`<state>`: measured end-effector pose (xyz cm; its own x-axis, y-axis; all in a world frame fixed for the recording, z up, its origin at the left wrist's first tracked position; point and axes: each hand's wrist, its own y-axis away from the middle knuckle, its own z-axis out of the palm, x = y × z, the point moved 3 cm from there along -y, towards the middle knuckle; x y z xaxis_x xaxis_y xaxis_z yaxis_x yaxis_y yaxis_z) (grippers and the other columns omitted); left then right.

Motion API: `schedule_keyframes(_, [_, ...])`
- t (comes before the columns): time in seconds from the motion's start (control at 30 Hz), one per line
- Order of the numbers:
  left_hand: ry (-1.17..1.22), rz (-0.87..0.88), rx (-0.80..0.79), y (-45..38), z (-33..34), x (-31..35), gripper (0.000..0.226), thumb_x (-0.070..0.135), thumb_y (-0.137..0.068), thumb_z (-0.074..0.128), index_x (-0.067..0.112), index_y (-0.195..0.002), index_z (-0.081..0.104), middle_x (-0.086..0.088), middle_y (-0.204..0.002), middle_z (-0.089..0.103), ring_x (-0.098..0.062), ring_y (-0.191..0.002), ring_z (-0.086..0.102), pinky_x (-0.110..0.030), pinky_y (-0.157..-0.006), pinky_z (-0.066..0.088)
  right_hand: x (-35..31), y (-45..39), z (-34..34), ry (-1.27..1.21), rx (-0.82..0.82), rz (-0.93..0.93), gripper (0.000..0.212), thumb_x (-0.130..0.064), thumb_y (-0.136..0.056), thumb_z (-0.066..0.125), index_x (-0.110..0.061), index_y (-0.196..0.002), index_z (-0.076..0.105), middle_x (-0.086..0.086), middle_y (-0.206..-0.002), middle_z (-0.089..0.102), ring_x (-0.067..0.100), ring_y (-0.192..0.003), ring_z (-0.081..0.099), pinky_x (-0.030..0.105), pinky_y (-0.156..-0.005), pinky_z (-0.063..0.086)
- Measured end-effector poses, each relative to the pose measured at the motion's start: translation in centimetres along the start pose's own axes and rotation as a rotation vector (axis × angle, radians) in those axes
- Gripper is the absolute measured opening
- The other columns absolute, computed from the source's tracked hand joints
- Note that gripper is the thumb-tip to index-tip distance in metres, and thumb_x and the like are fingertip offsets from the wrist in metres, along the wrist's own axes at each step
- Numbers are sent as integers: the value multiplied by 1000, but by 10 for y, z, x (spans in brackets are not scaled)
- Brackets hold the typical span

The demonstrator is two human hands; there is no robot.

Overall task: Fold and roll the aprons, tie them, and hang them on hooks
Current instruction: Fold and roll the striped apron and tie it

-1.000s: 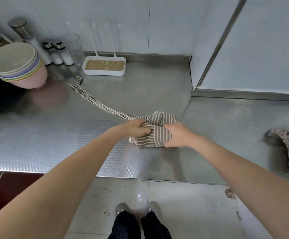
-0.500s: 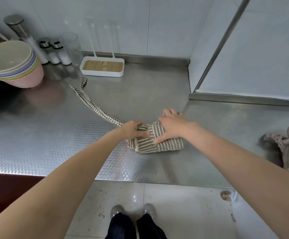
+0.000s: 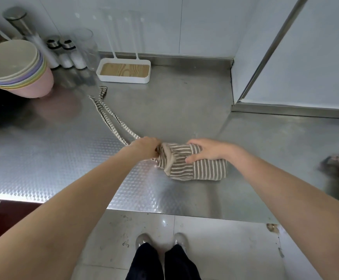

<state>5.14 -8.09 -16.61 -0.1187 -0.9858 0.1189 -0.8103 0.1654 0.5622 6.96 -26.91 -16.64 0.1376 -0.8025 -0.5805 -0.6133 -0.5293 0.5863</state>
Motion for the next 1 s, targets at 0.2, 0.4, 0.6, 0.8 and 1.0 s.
schedule_keyframes(0.2, [-206, -29, 32, -5, -22, 0, 28, 43, -91, 50, 28, -109, 65, 4, -110, 67, -16, -116, 53, -31, -97, 30, -21, 9, -5, 379, 12, -179, 57, -42, -78, 70, -31, -131, 49, -4, -126, 51, 18, -121, 41, 38, -107, 24])
schedule_keyframes(0.4, [-86, -4, 15, -9, -57, 23, 25, 28, -92, 52, 10, -104, 65, -4, -85, 69, -19, -97, 64, -30, -86, 45, -39, 12, 10, 591, -24, -254, 57, -34, -76, 70, -34, -129, 49, -9, -129, 49, 16, -126, 37, 42, -111, 11])
schedule_keyframes(0.6, [-255, 18, 186, 1, -80, 85, 28, 7, -95, 43, 6, -119, 58, -10, -125, 58, -30, -116, 56, -36, -84, 45, -42, -1, 3, 278, 163, -116, 70, -34, -68, 81, -12, -125, 46, 3, -125, 58, 23, -113, 53, 26, -87, 37])
schedule_keyframes(0.8, [-424, 74, 346, 47, -64, 91, 30, 6, -98, 35, 3, -127, 44, -10, -124, 59, -31, -113, 59, -37, -84, 48, -31, -27, 1, 272, 211, 44, 52, -42, -80, 66, -13, -122, 54, 10, -124, 60, 30, -113, 56, 33, -90, 44])
schedule_keyframes(1.0, [-500, 191, 261, 81, -4, 85, 39, -4, -93, 29, -4, -133, 32, -15, -121, 58, -33, -108, 60, -41, -82, 49, -34, -19, -3, 116, 346, -91, 40, -30, -78, 72, -24, -117, 64, 4, -121, 60, 22, -114, 54, 28, -97, 42])
